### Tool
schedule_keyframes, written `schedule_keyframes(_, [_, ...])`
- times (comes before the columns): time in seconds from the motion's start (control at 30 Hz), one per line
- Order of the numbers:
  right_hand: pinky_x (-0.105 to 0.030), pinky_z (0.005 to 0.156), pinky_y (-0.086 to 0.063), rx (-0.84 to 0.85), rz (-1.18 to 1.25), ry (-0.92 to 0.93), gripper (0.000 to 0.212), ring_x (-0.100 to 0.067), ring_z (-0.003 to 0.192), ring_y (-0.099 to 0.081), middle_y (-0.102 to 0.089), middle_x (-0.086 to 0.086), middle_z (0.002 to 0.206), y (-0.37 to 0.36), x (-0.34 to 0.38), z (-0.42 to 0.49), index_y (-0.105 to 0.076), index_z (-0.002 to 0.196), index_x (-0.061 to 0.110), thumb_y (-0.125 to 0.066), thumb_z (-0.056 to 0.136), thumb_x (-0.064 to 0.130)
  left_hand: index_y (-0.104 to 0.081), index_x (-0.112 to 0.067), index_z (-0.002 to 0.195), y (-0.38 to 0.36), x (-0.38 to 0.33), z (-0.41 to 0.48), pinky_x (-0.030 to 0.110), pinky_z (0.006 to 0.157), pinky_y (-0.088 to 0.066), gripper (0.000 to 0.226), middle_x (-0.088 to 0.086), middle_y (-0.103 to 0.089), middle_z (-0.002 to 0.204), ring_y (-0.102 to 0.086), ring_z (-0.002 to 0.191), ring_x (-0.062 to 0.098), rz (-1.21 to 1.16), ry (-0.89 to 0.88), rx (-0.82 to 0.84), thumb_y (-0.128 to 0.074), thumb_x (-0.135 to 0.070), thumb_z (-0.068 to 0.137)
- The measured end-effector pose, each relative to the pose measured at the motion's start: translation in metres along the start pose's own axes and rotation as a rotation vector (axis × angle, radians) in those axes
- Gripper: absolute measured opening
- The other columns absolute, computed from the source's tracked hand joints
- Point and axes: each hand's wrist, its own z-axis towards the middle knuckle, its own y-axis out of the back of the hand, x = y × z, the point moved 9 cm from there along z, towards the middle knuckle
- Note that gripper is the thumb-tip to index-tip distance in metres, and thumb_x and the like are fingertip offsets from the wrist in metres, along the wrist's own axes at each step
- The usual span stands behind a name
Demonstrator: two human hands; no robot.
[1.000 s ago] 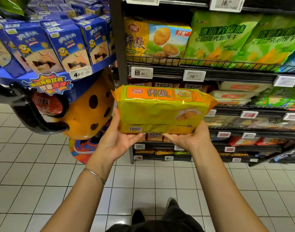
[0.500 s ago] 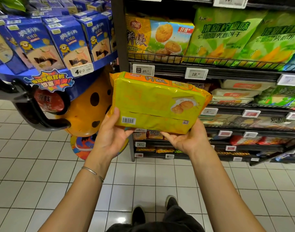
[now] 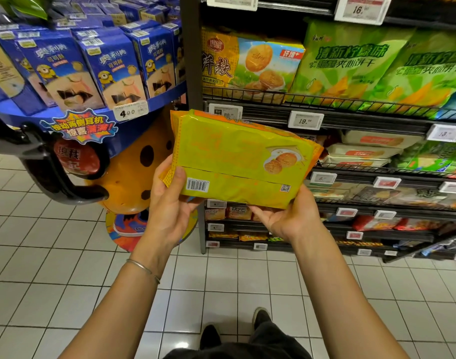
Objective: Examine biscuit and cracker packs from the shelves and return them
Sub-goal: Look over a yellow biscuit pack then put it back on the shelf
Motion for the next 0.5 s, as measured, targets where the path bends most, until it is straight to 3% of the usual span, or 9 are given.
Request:
schedule_keyframes(0.23, [-0.059, 0.091, -0.059, 0.1, -0.138, -0.021, 0.056, -0.05, 0.118, -0.066, -0.071, -0.023, 0.127, -0.007, 0.005, 0.004, -0.067, 0.133, 0.022, -0.04, 0.103, 0.061, -0.04, -0.022, 0.156, 0.007, -0.022, 0.006, 0.061, 0.098, -0.055, 0.095, 0.007, -0.062, 0.146, -0.058, 0.136, 0.035, -0.057, -0.098, 0.006, -0.088, -0.048, 0.077])
schedule_keyframes(0.33, [-0.064, 0.092, -0.057, 0.094, -0.141, -0.008, 0.05, -0.05, 0.116, -0.066, -0.07, -0.023, 0.127, -0.011, 0.007, 0.007, -0.064, 0.134, 0.018, -0.046, 0.103, 0.054, -0.047, -0.025, 0.15, 0.007, -0.035, 0.005, 0.057, 0.099, -0.056, 0.083, 0.004, -0.065, 0.142, -0.06, 0.134, 0.032, -0.044, -0.15, 0.01, -0.086, -0.046, 0.08])
schedule_keyframes(0.43, [-0.068, 0.108, -0.043, 0.083, -0.151, 0.069, 0.047, -0.044, 0.121, -0.064, -0.069, -0.017, 0.131, -0.011, 0.013, 0.012, -0.064, 0.133, 0.023, -0.054, 0.098, 0.053, -0.059, -0.033, 0.135, 0.004, -0.055, 0.001, 0.047, 0.095, -0.059, 0.063, -0.001, -0.069, 0.135, -0.066, 0.126, 0.025, 0.082, -0.246, 0.001, -0.086, -0.049, 0.08])
schedule_keyframes(0.5, [-0.063, 0.102, -0.048, 0.079, -0.132, 0.102, 0.049, -0.043, 0.125, -0.06, -0.067, -0.016, 0.136, -0.01, 0.013, 0.017, -0.064, 0.135, 0.023, -0.048, 0.1, 0.053, -0.062, -0.033, 0.129, -0.003, -0.07, -0.002, 0.045, 0.095, -0.059, 0.053, -0.001, -0.069, 0.13, -0.066, 0.122, 0.023, 0.228, -0.343, 0.011, -0.084, -0.045, 0.083])
